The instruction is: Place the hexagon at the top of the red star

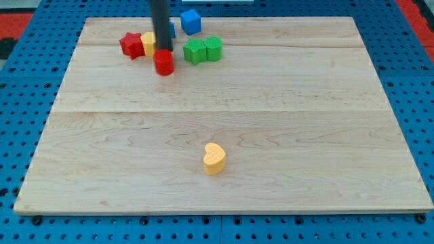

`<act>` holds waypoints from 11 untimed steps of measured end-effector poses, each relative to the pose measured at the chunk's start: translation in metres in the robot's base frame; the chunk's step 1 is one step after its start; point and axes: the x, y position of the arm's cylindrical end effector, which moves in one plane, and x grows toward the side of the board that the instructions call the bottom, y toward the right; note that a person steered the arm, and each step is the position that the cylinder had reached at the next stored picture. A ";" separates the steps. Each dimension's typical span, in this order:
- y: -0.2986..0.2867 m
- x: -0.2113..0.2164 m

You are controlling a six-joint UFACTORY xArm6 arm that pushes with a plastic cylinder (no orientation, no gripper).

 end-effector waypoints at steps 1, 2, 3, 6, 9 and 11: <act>-0.004 0.006; -0.004 -0.003; -0.003 -0.011; -0.010 -0.031; -0.069 -0.071; -0.093 -0.090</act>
